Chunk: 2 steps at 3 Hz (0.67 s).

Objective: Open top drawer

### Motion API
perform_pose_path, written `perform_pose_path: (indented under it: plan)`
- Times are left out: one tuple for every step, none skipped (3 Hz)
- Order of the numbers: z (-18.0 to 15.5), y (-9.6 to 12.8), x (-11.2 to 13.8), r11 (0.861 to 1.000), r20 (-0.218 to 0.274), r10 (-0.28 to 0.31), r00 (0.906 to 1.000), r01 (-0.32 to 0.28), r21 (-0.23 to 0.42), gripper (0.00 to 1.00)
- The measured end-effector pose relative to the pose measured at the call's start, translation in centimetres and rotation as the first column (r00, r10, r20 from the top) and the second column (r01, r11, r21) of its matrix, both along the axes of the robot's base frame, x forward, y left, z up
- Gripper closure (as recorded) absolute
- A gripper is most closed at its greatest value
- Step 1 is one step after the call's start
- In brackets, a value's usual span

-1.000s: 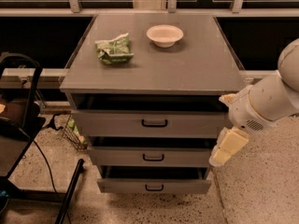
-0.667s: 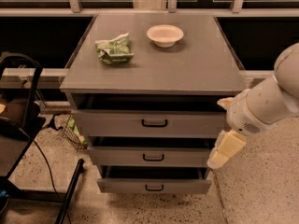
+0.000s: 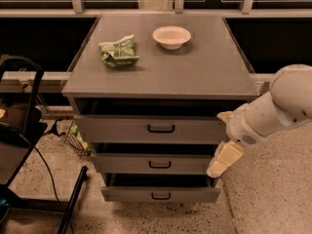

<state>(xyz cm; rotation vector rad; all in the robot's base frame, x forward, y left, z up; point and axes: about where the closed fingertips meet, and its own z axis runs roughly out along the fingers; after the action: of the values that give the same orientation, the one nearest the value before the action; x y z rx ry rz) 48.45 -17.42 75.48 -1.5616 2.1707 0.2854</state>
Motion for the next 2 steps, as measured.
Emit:
perform_pose_path:
  plan:
    - [-1.3,0.6,1.5,1.0,0.01,0.007,0.9999,-0.008,0.026,0.0]
    - [-2.6,0.8,3.2,0.999,0.035,0.012,0.9993,-0.013,0.048,0.0]
